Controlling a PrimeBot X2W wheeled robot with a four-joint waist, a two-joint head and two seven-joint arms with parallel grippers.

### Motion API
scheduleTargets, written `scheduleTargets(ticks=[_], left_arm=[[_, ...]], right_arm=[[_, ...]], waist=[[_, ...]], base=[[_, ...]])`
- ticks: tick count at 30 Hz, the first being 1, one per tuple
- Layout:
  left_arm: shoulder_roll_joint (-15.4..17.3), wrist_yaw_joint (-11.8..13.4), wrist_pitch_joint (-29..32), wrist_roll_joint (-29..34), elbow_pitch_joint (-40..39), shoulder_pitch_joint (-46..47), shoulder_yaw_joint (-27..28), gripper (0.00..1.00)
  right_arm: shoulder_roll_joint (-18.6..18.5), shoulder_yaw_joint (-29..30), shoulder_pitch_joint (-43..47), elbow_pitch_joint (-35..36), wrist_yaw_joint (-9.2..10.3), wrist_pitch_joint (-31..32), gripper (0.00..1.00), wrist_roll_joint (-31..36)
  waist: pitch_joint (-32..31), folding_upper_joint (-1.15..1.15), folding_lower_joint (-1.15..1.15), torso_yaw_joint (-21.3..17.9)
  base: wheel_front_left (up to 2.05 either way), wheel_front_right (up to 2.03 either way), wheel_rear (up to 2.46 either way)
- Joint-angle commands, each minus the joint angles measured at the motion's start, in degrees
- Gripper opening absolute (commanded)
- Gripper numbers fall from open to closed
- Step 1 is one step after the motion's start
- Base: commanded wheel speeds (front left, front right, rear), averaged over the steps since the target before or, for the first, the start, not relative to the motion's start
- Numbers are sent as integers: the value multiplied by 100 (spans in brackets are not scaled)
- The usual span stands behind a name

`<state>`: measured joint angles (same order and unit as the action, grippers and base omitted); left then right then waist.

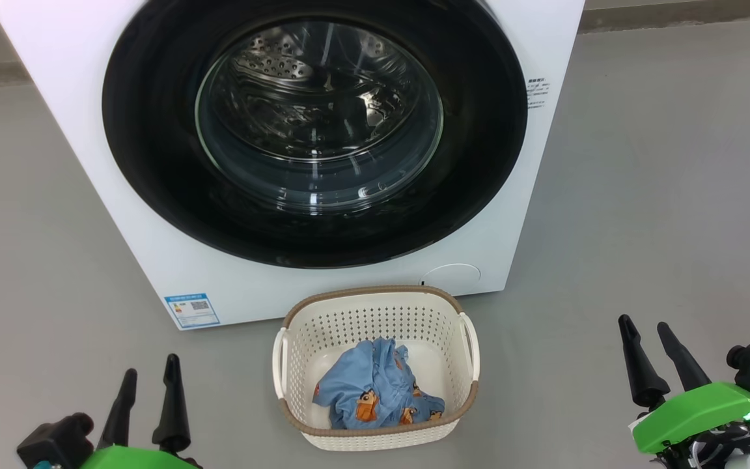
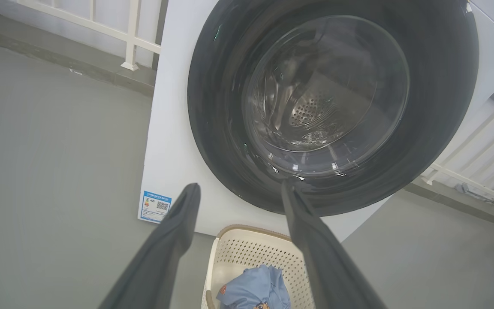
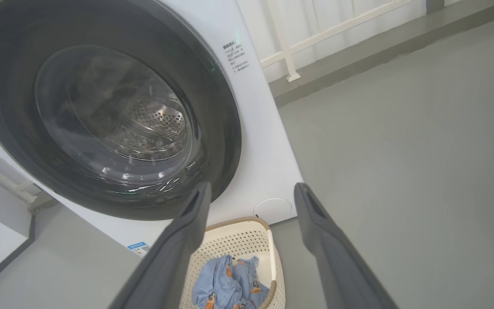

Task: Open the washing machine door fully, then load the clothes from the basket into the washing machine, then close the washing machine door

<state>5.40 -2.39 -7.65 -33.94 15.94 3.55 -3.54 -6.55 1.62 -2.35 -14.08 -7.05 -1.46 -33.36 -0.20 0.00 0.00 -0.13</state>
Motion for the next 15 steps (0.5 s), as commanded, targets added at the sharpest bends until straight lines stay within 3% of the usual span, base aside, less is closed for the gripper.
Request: scheduleTargets(ticks=[1, 15], left_arm=[[116, 56, -84, 182, -102, 230, 109, 100], [110, 96, -319, 1016, 2, 280, 91, 100]], right_arm=[[-124, -111, -203, 186, -33, -64, 100, 197], [-161, -188, -230, 205, -37, -131, 100, 1004]], waist=[[-1, 0, 0, -4], [4, 0, 0, -3]], base=[[0, 0, 0], [0, 0, 0]])
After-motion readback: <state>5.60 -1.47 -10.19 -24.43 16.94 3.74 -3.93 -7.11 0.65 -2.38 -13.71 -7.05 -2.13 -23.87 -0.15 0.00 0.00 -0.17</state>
